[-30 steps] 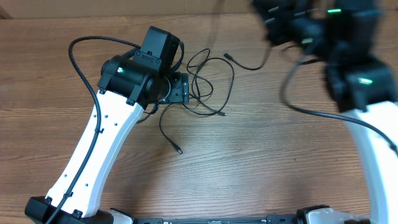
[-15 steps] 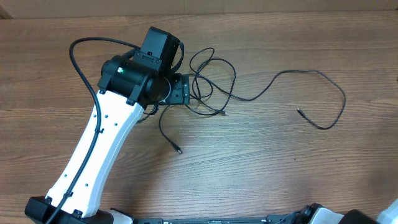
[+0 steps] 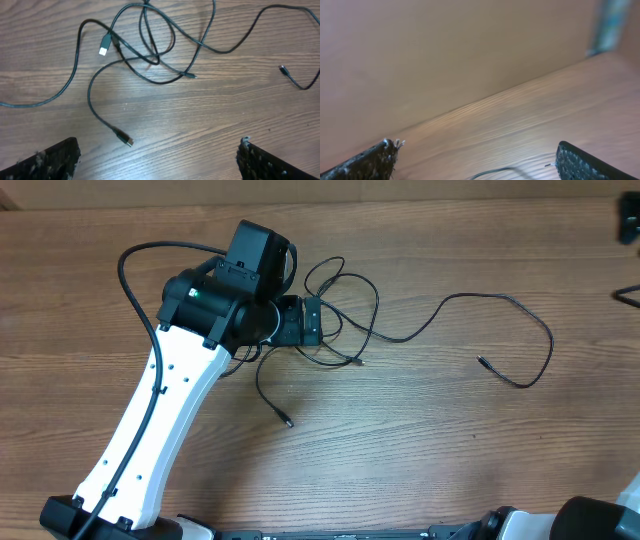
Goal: Untangle cables
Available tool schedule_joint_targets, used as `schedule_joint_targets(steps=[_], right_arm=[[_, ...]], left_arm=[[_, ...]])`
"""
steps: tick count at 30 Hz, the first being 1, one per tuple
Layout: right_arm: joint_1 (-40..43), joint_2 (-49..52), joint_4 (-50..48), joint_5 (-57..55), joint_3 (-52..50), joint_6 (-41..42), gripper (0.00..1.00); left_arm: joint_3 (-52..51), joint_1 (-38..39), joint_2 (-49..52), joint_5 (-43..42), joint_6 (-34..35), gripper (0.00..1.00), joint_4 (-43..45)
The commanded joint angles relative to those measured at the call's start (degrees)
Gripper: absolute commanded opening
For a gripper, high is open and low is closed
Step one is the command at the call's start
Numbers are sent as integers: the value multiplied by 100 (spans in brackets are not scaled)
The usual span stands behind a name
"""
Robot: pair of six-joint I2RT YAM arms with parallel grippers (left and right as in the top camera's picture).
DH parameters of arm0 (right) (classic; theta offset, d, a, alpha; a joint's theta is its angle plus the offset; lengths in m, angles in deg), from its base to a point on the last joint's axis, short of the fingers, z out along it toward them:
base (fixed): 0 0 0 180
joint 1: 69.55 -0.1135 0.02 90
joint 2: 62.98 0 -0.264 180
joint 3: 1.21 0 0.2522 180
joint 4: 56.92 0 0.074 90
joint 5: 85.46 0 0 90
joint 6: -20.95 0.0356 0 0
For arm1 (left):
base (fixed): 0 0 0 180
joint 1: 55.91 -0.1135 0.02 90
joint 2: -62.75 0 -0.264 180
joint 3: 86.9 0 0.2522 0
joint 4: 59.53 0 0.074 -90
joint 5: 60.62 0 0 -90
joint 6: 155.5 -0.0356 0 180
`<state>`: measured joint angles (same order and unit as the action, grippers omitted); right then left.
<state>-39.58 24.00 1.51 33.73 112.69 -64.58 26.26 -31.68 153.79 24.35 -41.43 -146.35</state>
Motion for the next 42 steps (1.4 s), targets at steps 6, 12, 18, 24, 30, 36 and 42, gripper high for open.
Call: schedule_joint_targets(steps=[6, 12, 18, 24, 30, 36, 42], right_arm=[[-1405, 310, 520, 938, 33, -22, 65], [-2793, 1154, 1078, -1012, -195, 1329, 51], [-3650, 2009, 1366, -2072, -195, 3840, 52], [-4155, 2225, 1593, -2981, -197, 4859, 57], [-4649, 2350, 1718, -3724, -474, 5847, 70], [-4870, 2352, 1233, -3862, -1248, 7626, 100], [-4878, 2354, 15, -3425, -2052, 7801, 100]], left_arm=[[-31, -20, -39, -240, -184, 99, 90], [-31, -22, -39, -245, -186, 98, -26], [-31, -22, -39, -232, -227, 98, -136], [-31, -22, -39, -229, -225, 98, -170], [-31, -20, -39, -249, -223, 98, -219], [-31, -22, -39, -249, -223, 98, -391], [-31, -20, -39, -254, -170, 99, -407]])
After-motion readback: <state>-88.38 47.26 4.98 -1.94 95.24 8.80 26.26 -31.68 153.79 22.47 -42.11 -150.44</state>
